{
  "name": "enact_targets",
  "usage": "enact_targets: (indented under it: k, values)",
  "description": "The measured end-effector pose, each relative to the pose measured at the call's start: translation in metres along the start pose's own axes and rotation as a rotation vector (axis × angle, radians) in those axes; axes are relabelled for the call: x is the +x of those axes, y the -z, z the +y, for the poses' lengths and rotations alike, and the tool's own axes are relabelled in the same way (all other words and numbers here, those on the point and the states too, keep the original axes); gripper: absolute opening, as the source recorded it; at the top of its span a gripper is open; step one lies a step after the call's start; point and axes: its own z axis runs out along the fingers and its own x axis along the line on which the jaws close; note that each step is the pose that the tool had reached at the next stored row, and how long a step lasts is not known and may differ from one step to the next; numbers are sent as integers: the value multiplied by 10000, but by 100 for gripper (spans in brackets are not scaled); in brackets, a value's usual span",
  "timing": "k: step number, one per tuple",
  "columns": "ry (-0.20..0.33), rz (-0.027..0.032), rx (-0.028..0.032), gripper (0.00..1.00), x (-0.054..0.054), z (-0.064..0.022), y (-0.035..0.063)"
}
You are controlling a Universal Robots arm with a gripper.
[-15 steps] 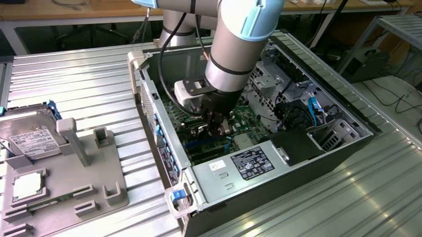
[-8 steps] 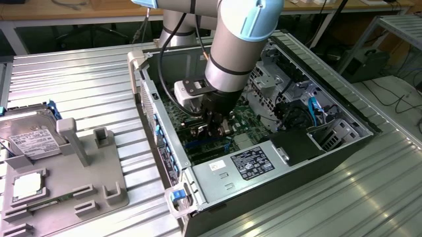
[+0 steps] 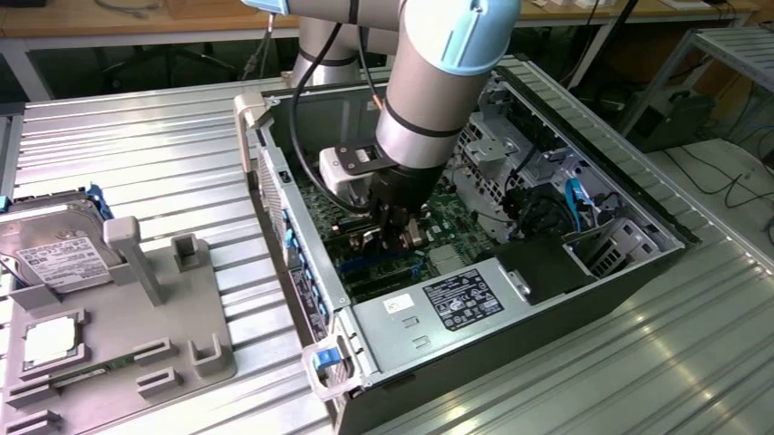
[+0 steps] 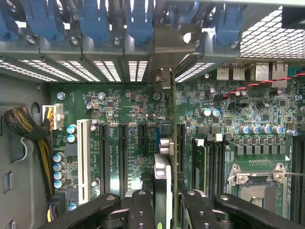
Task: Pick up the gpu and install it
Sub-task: 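Insert the gpu into the slot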
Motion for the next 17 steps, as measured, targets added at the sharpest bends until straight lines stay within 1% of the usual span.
enact_targets:
  k: [6,8,17]
  values:
    - [0,20,-1,28,0,0,1]
    - [-2,63,-1,28,0,0,1]
    - [-2,70,-2,28,-1,0,-17]
